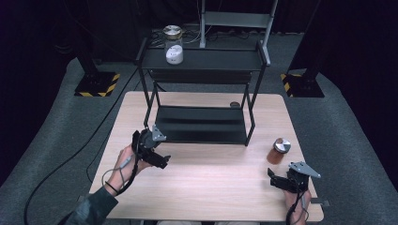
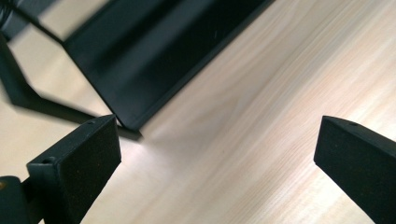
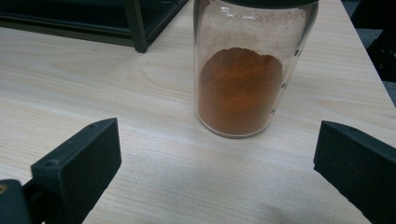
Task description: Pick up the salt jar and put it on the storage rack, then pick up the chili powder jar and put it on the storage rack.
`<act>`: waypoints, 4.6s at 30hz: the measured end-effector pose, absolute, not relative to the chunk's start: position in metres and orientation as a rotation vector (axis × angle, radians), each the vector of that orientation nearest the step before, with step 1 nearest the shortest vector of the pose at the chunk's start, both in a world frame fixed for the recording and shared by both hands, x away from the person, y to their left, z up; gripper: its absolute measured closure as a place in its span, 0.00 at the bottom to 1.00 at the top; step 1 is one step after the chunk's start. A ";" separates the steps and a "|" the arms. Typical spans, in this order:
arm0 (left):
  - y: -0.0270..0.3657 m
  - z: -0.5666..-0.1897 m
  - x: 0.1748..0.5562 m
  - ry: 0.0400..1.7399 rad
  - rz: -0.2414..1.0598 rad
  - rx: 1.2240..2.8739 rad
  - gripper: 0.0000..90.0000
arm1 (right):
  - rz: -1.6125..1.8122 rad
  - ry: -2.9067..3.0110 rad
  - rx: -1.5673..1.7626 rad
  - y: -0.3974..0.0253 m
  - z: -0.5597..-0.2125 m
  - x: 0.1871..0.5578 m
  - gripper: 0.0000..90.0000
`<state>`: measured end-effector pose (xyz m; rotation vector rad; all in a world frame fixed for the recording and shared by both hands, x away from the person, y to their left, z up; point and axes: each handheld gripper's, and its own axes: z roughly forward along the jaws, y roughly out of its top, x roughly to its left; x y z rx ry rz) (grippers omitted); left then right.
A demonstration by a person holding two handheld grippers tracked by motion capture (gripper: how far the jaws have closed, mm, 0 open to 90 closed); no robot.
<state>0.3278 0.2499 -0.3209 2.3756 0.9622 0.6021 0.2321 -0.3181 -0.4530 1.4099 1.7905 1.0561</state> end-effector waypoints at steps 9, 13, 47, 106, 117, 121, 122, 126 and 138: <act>0.265 -0.388 0.316 1.131 0.543 2.277 0.00 | 1.052 1.792 1.411 -0.318 -0.453 0.232 0.00; 0.268 -0.403 0.307 1.157 0.549 2.232 0.00 | 1.048 1.795 1.408 -0.317 -0.452 0.233 0.00; 0.276 -0.437 0.293 1.234 0.523 2.053 0.00 | 1.043 1.788 1.412 -0.316 -0.453 0.232 0.00; 0.276 -0.436 0.293 1.233 0.522 2.059 0.00 | 0.873 2.010 1.398 -0.316 -0.402 0.322 0.00; 0.276 -0.436 0.293 1.233 0.523 2.060 0.00 | 0.880 2.025 1.391 -0.320 -0.405 0.328 0.28; 0.276 -0.436 0.293 1.233 0.523 2.060 0.00 | 0.890 2.016 1.409 -0.321 -0.406 0.328 0.33; 0.276 -0.436 0.293 1.233 0.523 2.060 0.00 | 0.893 2.016 1.410 -0.321 -0.406 0.328 0.33; 0.276 -0.436 0.293 1.233 0.523 2.060 0.00 | 0.894 2.012 1.409 -0.320 -0.406 0.327 0.34; 0.276 -0.436 0.293 1.233 0.523 2.060 0.00 | 0.865 2.093 1.419 -0.322 -0.393 0.336 0.34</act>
